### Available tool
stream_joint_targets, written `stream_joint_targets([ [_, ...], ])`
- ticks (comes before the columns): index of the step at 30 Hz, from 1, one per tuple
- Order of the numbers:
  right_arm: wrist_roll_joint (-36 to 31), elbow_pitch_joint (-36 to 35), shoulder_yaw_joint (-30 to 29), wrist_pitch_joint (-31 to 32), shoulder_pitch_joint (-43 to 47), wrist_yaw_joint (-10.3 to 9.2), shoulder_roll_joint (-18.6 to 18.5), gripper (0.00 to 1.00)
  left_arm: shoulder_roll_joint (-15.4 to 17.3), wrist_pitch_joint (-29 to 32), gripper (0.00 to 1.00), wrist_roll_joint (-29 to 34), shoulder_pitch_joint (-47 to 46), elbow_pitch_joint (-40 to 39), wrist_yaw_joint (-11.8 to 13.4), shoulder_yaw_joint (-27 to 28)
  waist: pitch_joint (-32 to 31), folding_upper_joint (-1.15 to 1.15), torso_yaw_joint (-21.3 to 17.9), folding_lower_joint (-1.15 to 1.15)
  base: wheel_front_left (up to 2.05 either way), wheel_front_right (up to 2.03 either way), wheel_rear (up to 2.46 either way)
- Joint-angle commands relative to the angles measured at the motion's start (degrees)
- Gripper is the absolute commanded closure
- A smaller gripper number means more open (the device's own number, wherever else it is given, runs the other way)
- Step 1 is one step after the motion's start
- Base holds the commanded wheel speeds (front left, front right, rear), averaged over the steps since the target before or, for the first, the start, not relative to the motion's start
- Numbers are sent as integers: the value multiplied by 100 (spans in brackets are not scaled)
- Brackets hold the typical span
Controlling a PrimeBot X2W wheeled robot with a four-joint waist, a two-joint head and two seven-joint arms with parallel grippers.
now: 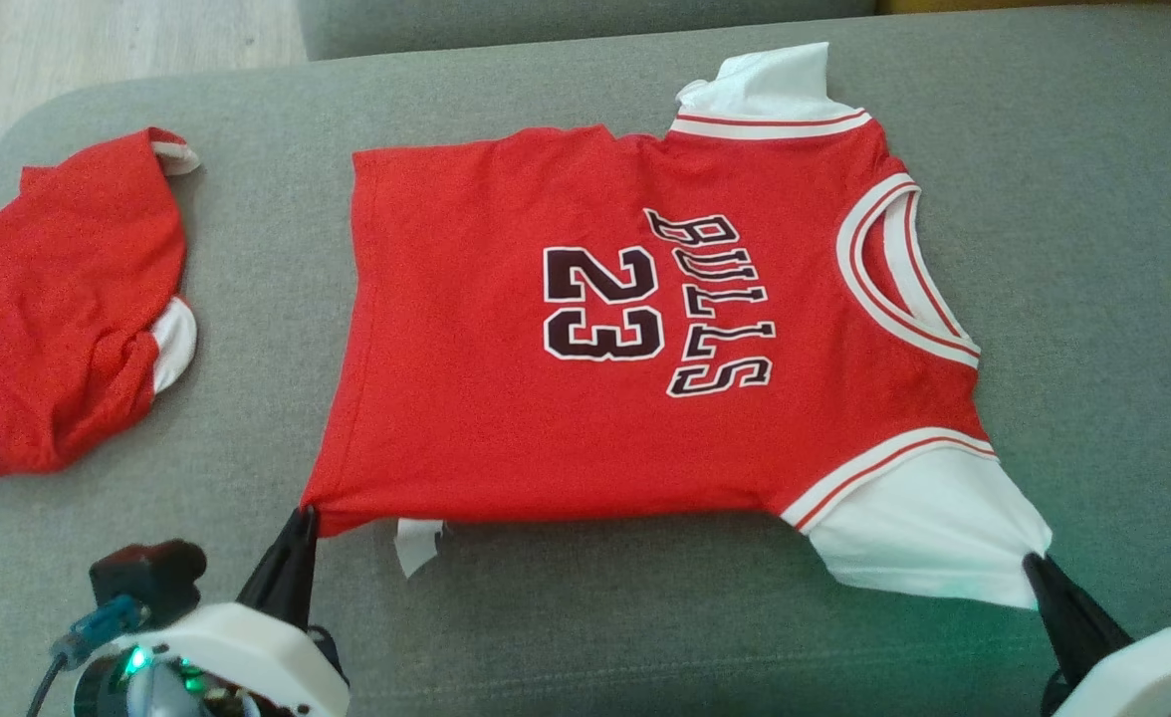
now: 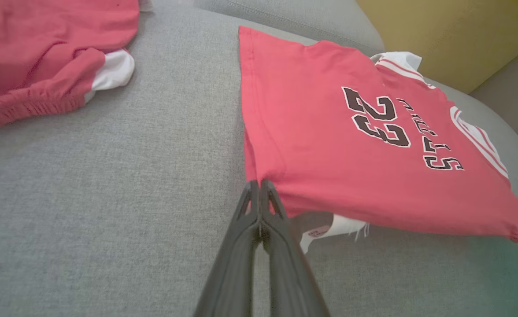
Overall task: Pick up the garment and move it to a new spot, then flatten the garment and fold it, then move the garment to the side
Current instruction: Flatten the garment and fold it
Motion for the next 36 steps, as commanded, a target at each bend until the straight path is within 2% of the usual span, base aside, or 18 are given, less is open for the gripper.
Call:
stream_joint_targets([
  [1, 7, -187, 50, 22, -67, -4, -68, 100, 135, 27, 100, 21, -145, -252, 57, 231, 11, 0, 3, 1, 0, 0, 0],
  [7, -46, -37, 45, 373, -321, -4, -68, 100, 335, 569, 100, -82, -174, -382, 73, 198, 108, 0, -20, 1, 0, 0, 0],
  [15, -284, 139, -25, 943, -1252, -4, -68, 100, 626, 1243, 100, -532, -733, -317, -280, 252, 419, 0, 61, 1, 0, 0, 0],
  [22, -450, 365, -37, 1227, -2239, -4, -68, 100, 775, 1567, 100, -852, -1372, -143, -546, 341, 685, 0, 96, 1, 0, 0, 0],
  [30, -454, 962, -7, 1085, -3166, -4, -145, 100, 894, 1934, 100, -944, -2047, 298, -745, 223, 889, 0, 168, 1, 0, 0, 0],
  [36, -405, 1332, 1, 725, -3605, -4, -264, 100, 868, 1924, 100, -969, -2545, 610, -889, 190, 1032, 0, 208, 1, 0, 0, 0],
])
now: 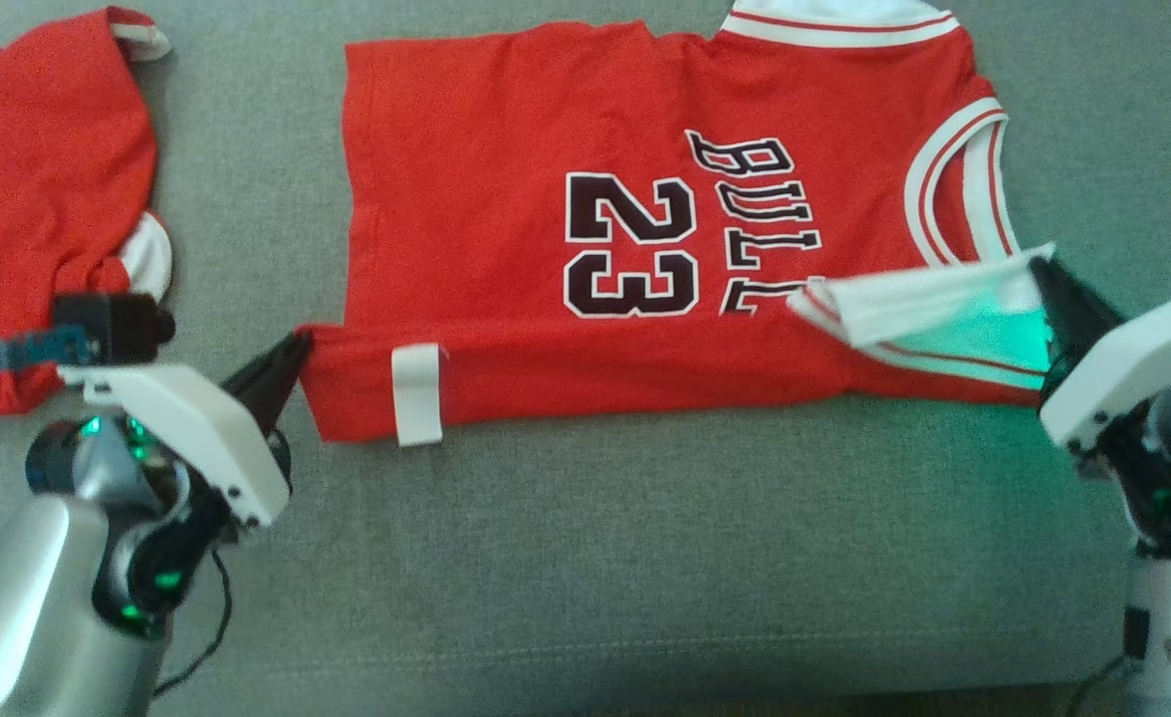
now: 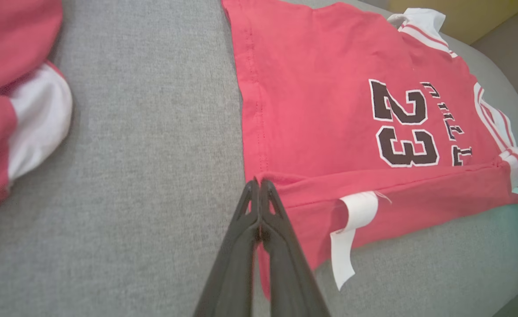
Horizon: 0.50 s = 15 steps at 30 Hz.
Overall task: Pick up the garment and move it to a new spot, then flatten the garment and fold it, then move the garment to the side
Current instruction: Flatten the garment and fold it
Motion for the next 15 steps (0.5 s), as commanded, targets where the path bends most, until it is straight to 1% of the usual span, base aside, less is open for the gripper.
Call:
stream_joint_targets([
  [1, 57, -162, 133, -114, -259, -4, -103, 100, 175, -39, 100, -3, -361, -116, -36, 220, 50, 0, 11, 0, 0, 0, 0],
  [4, 119, 3, 205, -413, -456, -4, -145, 100, 139, -39, 100, -4, -583, 92, -145, 139, 114, 0, 6, 0, 0, 0, 0],
  [5, 119, 44, 246, -547, -504, -4, -170, 53, 125, -20, 68, -4, -638, 169, -178, 99, 130, 0, 5, 0, 0, 0, 0],
  [6, 136, 100, 290, -645, -530, -4, -175, 0, 110, -18, 0, 1, -688, 238, -209, 63, 143, 0, 2, 0, 0, 0, 0],
  [10, 139, 220, 424, -1330, -578, -4, -207, 0, -33, -318, 0, 17, -836, 431, -264, 72, 184, 0, -9, 0, 0, 0, 0],
  [15, -179, 219, 545, -2508, -440, -4, -260, 0, -209, -1291, 0, 336, -885, 520, -222, 175, 180, 0, -10, 0, 0, 0, 0],
])
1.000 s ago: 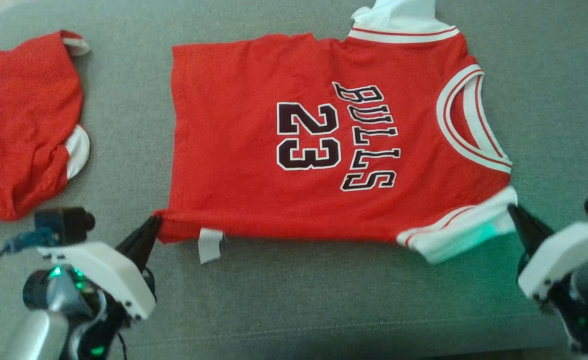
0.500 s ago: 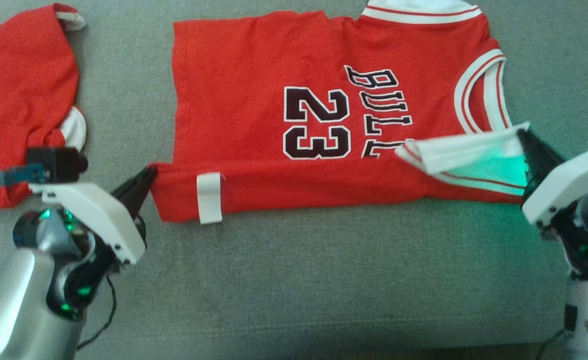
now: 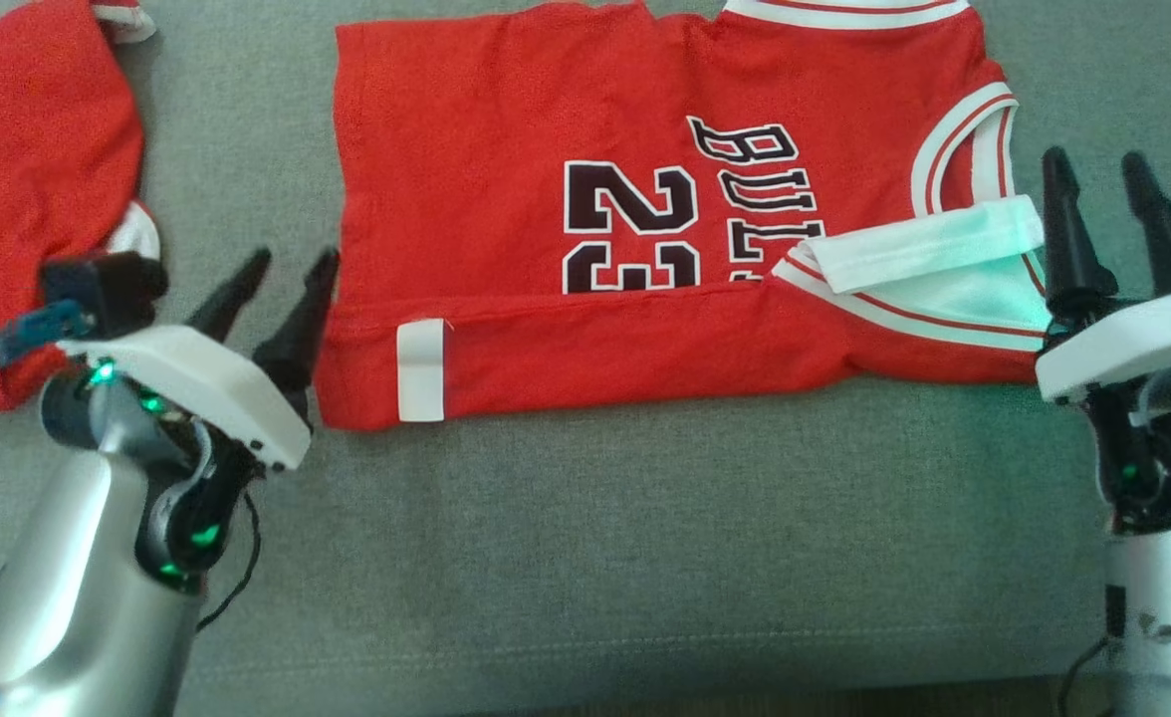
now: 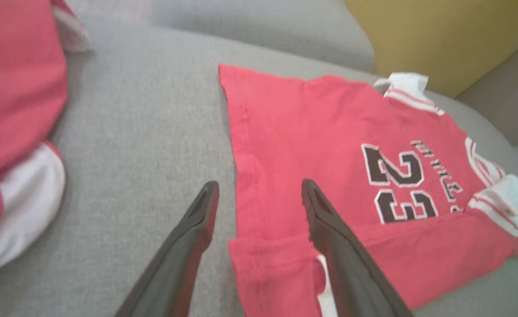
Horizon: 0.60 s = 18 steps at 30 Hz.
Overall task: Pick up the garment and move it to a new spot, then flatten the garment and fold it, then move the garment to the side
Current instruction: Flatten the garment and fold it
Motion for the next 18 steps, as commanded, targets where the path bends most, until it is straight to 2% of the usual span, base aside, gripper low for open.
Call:
stream_joint_targets([
  [1, -137, -267, 193, -296, 3, -4, -66, 0, 105, -297, 0, 132, -225, -195, 29, 308, -21, 0, -1, -1, 0, 0, 0],
  [5, -622, -511, 399, -1145, 286, -4, -115, 0, -26, -1266, 0, 572, -76, -268, 242, 365, -116, 0, 8, -1, 0, 0, 0],
  [10, -1027, -914, 590, -1603, 843, -4, -64, 0, -161, -2207, 0, 1030, 326, -494, 525, 345, -307, 0, 15, -1, 0, 0, 0],
  [18, -1136, -1299, 582, -1620, 1736, -4, 103, 0, -217, -2589, 0, 1271, 975, -595, 639, 200, -531, 0, 28, -1, 0, 0, 0],
])
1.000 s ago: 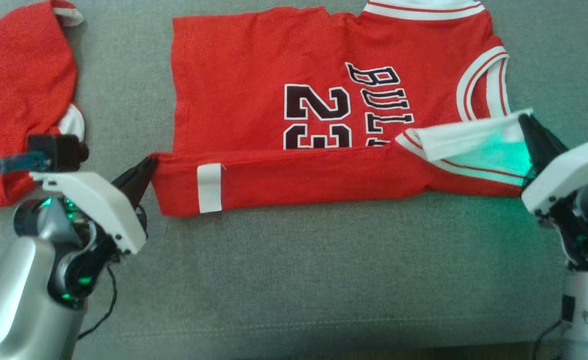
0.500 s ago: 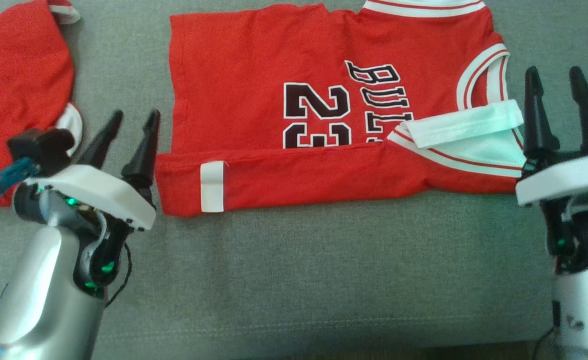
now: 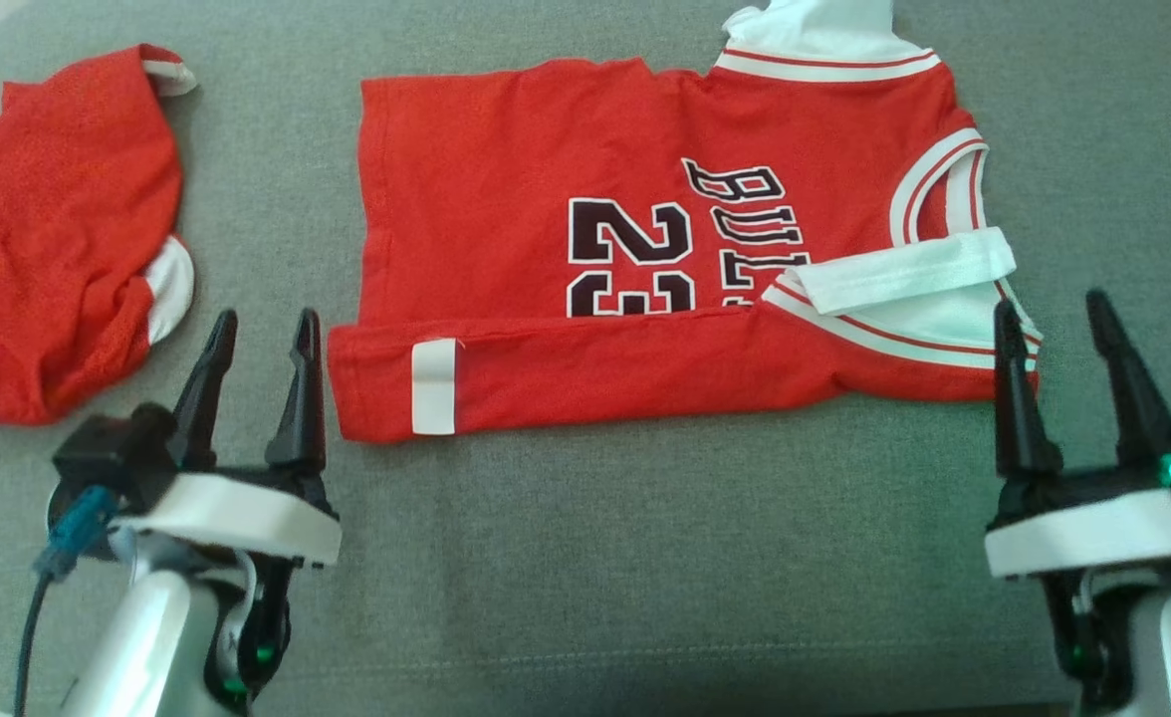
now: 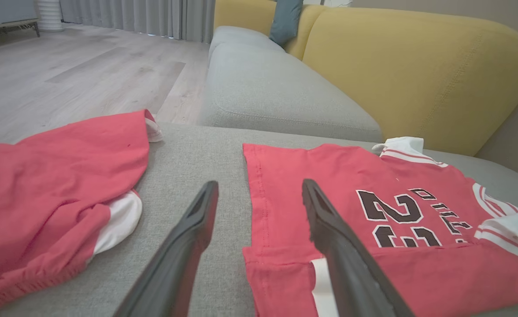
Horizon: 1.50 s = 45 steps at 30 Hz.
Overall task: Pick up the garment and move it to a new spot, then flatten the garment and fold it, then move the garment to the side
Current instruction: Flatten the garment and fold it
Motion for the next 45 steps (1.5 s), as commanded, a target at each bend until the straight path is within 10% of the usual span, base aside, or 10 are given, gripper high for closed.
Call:
stream_joint_targets([
  [1, 31, -238, 100, -23, -12, -4, 8, 0, 136, -58, 0, 39, -95, -202, 46, 221, -19, 0, -9, 0, 0, 0, 0],
  [18, 163, -200, 34, 119, 82, -4, 124, 0, 150, 194, 0, -69, 22, -60, 46, 98, -1, 0, 5, 0, 0, 0, 0],
  [42, 719, 934, -597, 1924, -541, -4, -146, 0, 20, 1290, 0, -873, -250, 722, -505, -251, 671, 0, 26, 0, 0, 0, 0],
  [43, 743, 960, -596, 1972, -579, -4, -157, 0, 30, 1325, 14, -879, -261, 712, -529, -274, 688, 0, 28, 0, 0, 0, 0],
  [45, 828, 1019, -587, 2087, -654, -4, -159, 0, 55, 1369, 83, -881, -283, 677, -564, -308, 720, 0, 31, 0, 0, 0, 0],
])
